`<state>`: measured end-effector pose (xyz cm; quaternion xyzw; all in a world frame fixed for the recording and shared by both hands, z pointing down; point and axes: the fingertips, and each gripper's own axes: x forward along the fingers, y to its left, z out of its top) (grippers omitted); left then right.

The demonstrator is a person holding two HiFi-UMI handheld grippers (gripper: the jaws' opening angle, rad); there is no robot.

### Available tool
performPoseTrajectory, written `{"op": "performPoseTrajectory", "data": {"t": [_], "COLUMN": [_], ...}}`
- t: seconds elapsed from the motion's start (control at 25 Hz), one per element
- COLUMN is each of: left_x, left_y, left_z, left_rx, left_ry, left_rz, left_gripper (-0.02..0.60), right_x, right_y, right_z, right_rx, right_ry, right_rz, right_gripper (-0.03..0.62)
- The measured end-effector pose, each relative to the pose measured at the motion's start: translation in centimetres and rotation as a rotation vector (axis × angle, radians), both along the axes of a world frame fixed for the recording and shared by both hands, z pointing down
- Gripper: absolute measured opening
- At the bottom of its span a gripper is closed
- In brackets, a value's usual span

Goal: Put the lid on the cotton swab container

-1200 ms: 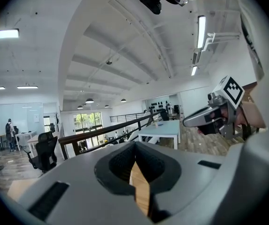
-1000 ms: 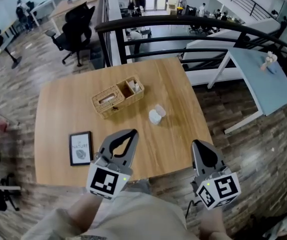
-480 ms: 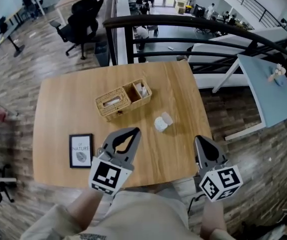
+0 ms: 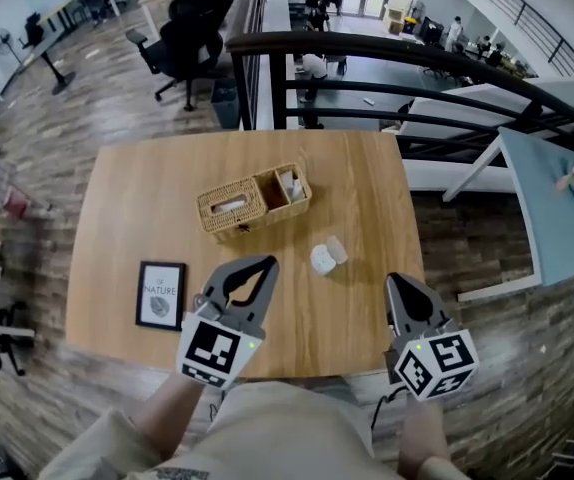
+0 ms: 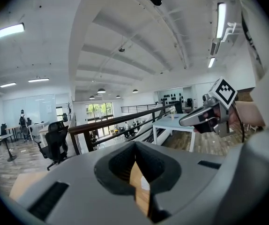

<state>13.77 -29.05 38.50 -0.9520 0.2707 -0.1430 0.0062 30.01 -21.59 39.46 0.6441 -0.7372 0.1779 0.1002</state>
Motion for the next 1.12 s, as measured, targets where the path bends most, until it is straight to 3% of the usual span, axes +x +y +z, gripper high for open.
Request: {"op": "performPoseTrajectory", "data": {"t": [0.68, 0.96, 1.12], "left_x": [5.0, 5.3, 5.2], "left_y": [-0.7, -1.3, -2.1], "left_z": [5.0, 8.2, 10.5], "left_rx": [-0.081, -0.137, -0.163], "left_ry": [-0.095, -0.136, -0.153], "left_rz": [-0.275, -0.302, -0.306], "left_gripper": [0.021, 0.021, 0.021], "right_x": [6.8, 6.9, 5.8], "right_y": [-5.9, -10.5, -12.1], "right_z": [5.4, 12.1, 16.3], "right_rx": [-0.082, -0.182, -0.247], "right_ry": [-0.026, -0.089, 0.006], "right_rz": [-0.253, -0.279, -0.314], "right_gripper": [0.026, 0.026, 0.026]}}
